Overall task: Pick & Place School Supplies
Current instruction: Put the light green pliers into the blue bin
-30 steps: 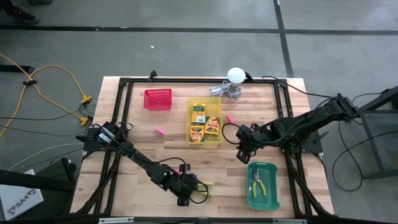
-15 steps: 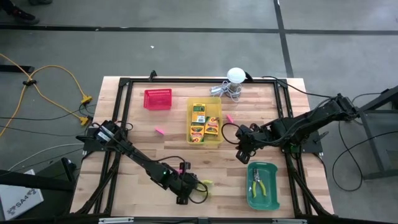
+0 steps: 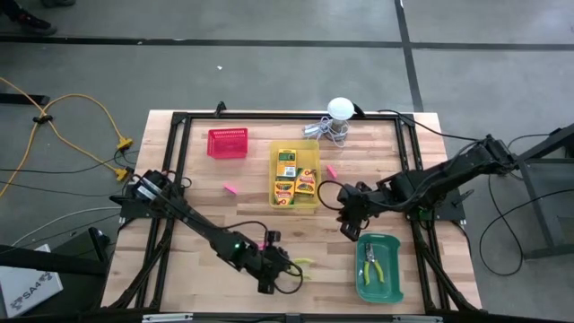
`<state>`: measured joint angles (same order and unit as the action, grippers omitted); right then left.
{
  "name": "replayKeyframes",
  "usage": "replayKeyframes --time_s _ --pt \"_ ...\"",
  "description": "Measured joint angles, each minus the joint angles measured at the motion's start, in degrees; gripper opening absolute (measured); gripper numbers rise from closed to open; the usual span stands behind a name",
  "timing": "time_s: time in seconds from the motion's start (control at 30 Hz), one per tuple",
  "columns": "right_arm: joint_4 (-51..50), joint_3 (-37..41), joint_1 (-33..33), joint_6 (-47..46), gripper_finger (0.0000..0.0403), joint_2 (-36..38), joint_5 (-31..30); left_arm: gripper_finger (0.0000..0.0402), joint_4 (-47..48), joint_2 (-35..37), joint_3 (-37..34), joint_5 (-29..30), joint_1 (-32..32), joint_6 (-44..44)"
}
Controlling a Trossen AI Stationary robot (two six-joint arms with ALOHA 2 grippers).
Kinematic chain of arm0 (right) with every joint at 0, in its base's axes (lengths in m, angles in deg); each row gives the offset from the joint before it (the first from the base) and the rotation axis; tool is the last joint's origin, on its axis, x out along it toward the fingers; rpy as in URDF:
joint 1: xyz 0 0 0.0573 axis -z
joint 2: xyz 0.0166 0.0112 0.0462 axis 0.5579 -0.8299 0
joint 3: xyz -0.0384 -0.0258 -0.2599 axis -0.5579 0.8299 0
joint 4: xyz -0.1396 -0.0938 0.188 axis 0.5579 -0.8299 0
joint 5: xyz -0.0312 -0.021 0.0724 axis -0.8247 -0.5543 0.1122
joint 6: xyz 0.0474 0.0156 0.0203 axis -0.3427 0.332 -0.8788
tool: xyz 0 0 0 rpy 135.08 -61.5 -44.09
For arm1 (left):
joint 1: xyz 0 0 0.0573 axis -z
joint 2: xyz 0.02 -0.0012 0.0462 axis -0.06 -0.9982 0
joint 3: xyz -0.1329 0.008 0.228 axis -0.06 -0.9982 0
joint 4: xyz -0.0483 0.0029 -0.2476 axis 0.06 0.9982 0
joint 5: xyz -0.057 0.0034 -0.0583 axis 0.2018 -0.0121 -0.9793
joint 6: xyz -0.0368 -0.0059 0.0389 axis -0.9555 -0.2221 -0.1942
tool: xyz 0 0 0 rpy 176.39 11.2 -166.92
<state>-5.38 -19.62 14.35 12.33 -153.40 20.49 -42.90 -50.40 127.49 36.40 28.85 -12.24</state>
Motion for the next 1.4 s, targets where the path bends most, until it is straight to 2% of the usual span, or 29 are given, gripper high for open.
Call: replayKeyframes --time_s 0.17,0.33,0.63,0.93,1.17,1.4 --pt "3.78 0.00 -2.00 0.11 0.0097 0.00 0.22 0.0101 3.30 0.10 3.42 1.54 -1.30 5.12" --pt "5.43 0.00 -4.22 0.52 0.0097 -0.81 0.26 0.0101 8.06 0.09 6.79 2.24 -3.20 6.66" --pt "7.52 0.00 -6.07 5.34 0.0097 -8.44 0.23 0.0101 13.13 0.10 11.85 2.26 -5.66 12.82" --pt "11.33 0.00 -5.89 8.97 0.0097 -10.45 0.09 0.0101 16.29 0.11 12.02 2.27 -7.43 13.33" --pt "12.42 0.00 -5.70 9.20 0.0097 -10.45 -0.48 0.0101 16.14 0.11 12.02 5.53 -7.54 15.92" --pt "12.50 0.00 -4.45 9.31 0.0116 -10.45 0.01 0.0101 15.94 0.11 12.02 6.14 -7.54 16.84"
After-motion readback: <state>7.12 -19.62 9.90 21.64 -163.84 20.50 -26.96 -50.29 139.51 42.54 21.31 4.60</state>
